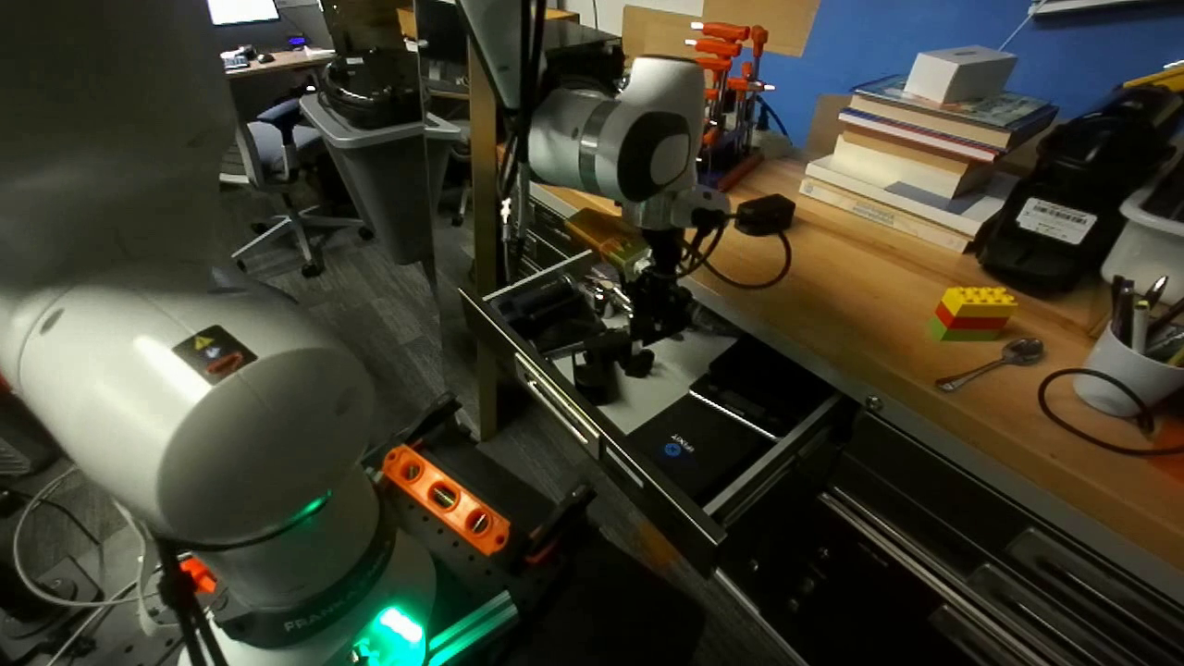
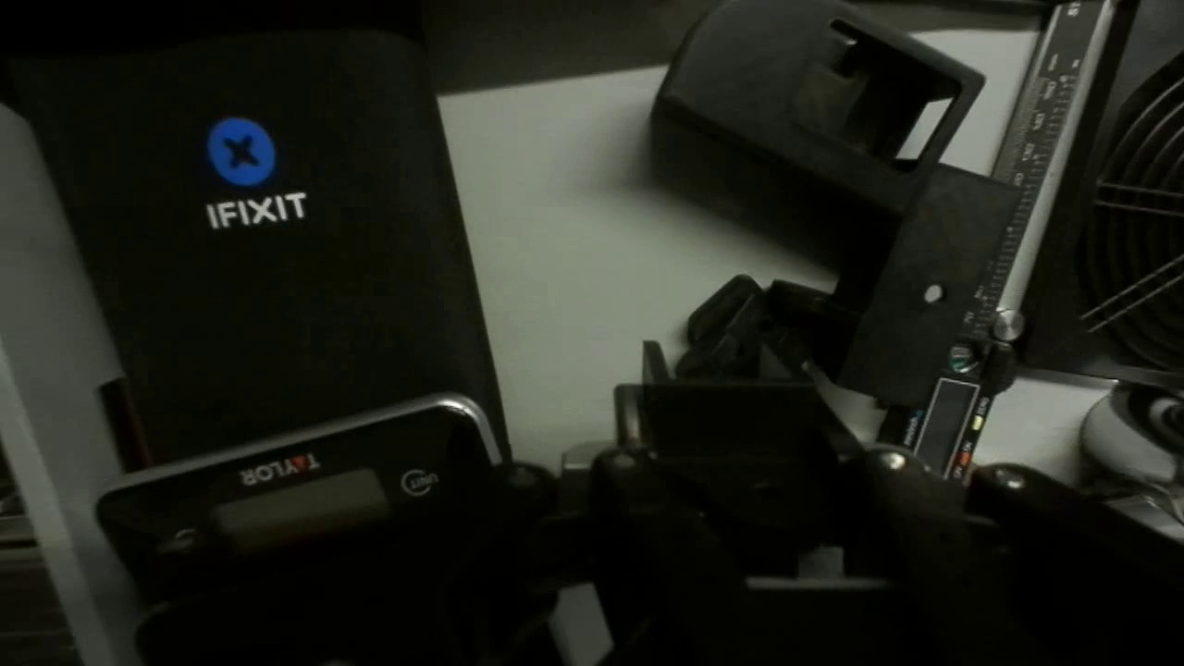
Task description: Open the top central drawer then remove the three black objects and put them on the table
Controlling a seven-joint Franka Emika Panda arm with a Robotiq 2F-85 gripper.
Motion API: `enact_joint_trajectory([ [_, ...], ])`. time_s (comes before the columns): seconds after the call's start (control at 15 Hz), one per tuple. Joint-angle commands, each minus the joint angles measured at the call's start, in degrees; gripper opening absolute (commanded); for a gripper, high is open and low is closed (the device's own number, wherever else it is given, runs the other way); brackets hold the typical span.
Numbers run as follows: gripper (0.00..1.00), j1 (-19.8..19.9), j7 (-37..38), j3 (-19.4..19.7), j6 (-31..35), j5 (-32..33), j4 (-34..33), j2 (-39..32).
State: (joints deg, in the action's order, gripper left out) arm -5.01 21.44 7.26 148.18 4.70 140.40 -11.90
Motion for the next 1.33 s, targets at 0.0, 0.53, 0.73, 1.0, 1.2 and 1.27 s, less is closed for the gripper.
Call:
enact_joint_trajectory([
  [0.0, 0.21, -1.76, 9.54, 0.01, -4.71, 8.22, 3.06, 10.93],
  [0.53, 0.2, 4.3, 18.3, -3.72, -9.36, 15.91, -8.48, 12.62],
  [0.73, 0.2, 6.42, 19.18, -2.82, -8.92, 17.38, -13.08, 9.86],
  [1.0, 0.2, 8.9, 17.88, -0.29, -9.37, 16.36, -19.56, 3.84],
  [1.2, 0.2, 9.91, 16.38, 1.84, -8.88, 14.43, -23.59, -1.25],
  [1.27, 0.2, 10.11, 16.14, 2.51, -8.87, 13.97, -24.88, -3.02],
])
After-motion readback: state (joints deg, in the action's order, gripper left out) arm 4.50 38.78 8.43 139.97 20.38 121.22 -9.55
